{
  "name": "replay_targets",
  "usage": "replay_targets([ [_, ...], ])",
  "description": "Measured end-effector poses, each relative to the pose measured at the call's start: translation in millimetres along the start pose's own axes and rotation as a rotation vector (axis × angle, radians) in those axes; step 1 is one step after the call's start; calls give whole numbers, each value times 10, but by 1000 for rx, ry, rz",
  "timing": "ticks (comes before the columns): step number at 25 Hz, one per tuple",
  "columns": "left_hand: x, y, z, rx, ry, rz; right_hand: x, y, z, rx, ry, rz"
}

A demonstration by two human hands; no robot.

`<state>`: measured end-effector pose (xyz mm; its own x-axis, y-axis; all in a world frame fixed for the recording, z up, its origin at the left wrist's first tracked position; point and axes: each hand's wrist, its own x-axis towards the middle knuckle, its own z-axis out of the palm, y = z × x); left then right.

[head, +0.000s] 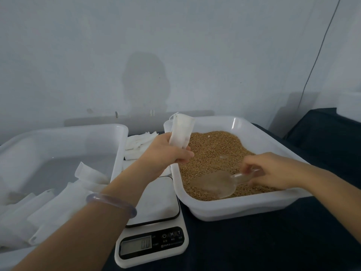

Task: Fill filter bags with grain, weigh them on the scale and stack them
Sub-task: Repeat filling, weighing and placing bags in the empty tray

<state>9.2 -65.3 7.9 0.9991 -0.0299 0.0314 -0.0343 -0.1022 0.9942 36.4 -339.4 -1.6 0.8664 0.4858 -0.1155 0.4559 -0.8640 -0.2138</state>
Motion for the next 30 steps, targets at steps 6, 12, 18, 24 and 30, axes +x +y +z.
replay_targets([
  [6, 68, -80, 63, 450, 180, 79, -132, 173, -120, -14, 152, 68],
  [12, 96, -174, -15, 697, 225, 169, -213, 261, -246, 96, 168, 108],
  [18, 88, -221, -90, 771, 233, 221, -227, 214, -639, 148, 361, 8],
  [24, 81, -217, -38, 779, 198, 236, -168, 11, -979, -22, 449, -72],
  [30, 88, -185, 47, 759, 187, 233, -155, -90, -1092, -252, 534, -96],
])
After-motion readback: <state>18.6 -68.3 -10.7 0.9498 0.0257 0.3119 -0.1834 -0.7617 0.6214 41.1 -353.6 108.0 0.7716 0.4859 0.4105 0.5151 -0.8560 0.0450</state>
